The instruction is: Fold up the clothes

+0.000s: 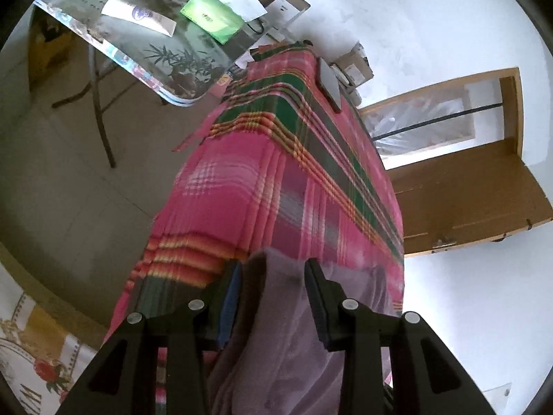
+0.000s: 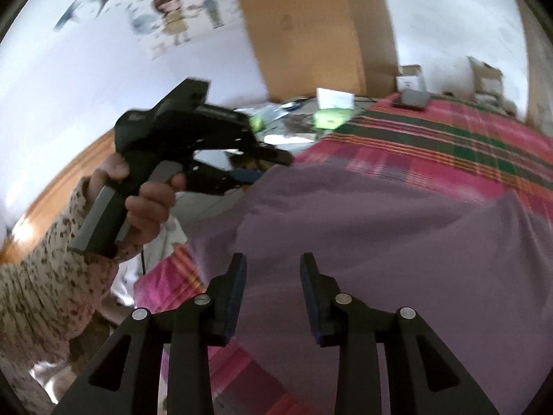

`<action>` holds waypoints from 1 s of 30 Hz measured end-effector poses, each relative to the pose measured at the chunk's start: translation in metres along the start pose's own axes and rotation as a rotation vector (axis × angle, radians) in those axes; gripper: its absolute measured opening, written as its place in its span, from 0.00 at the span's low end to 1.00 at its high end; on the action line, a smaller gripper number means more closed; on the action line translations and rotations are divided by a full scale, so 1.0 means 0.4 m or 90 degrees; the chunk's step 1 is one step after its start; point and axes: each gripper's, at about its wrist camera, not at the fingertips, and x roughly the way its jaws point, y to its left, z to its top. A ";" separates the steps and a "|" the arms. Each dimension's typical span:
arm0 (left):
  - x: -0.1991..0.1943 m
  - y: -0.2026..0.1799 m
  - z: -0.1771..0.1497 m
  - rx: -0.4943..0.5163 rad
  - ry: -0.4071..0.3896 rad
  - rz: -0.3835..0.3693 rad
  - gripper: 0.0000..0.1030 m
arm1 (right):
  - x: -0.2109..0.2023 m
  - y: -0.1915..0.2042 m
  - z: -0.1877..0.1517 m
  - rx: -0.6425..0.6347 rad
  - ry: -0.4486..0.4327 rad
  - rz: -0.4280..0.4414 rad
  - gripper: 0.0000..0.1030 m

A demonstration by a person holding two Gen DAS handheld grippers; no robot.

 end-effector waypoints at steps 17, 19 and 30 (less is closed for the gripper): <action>-0.043 0.053 -0.029 -0.049 -0.079 0.012 0.05 | 0.026 -0.044 -0.001 0.051 0.010 -0.002 0.32; -0.039 0.057 -0.031 -0.049 -0.081 0.019 0.05 | 0.031 -0.043 -0.003 0.052 0.015 -0.001 0.32; -0.076 0.040 -0.058 -0.040 -0.098 0.062 0.25 | 0.028 -0.017 -0.004 0.023 0.014 0.002 0.33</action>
